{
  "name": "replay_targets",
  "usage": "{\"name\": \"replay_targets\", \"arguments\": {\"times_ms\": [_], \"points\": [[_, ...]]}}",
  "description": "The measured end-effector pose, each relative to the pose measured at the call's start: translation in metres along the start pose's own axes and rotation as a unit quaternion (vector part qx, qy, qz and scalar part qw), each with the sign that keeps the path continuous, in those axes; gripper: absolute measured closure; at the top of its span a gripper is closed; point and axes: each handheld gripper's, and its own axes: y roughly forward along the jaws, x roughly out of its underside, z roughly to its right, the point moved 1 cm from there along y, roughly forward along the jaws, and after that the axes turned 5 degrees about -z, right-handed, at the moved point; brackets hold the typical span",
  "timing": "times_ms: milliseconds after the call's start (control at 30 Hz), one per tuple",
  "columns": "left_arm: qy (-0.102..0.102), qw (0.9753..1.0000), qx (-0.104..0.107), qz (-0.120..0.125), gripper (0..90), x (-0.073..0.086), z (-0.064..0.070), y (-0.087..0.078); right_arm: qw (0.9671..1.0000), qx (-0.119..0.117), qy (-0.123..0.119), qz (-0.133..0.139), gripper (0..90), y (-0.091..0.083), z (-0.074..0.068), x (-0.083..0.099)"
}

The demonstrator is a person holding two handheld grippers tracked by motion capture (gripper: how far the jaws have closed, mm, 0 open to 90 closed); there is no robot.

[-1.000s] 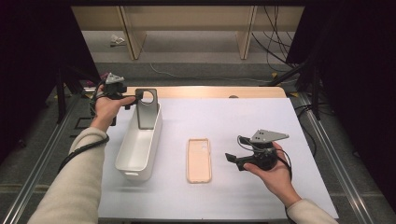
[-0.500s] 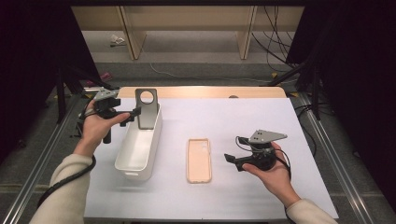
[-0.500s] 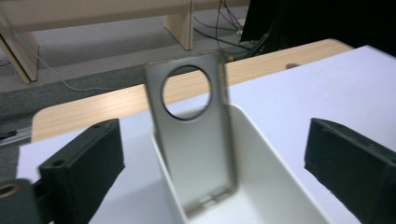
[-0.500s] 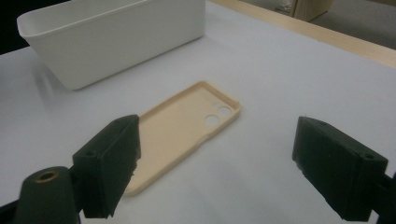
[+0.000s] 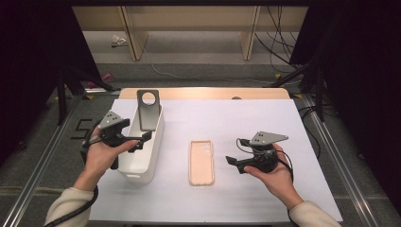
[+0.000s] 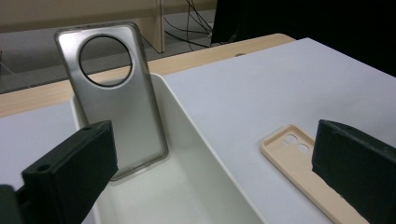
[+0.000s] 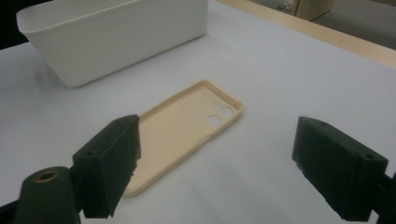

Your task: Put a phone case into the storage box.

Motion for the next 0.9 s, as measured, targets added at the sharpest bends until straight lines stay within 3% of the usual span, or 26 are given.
{"name": "replay_targets", "arguments": {"times_ms": [200, 567, 900], "points": [[0.024, 0.9992, 0.004, 0.033, 0.0, 0.017, 0.008, -0.007, 1.0000, -0.005, -0.005, -0.003, 16.3, 0.002, -0.001, -0.001], [0.038, 0.9986, 0.006, 0.035, 0.0, 0.021, 0.013, -0.006, 0.9999, -0.008, -0.006, -0.009, 16.3, 0.007, -0.001, -0.001], [0.037, 0.9987, 0.002, 0.036, 0.0, 0.020, 0.014, -0.006, 0.9999, -0.009, -0.009, -0.010, 16.3, 0.006, -0.002, 0.000]]}}
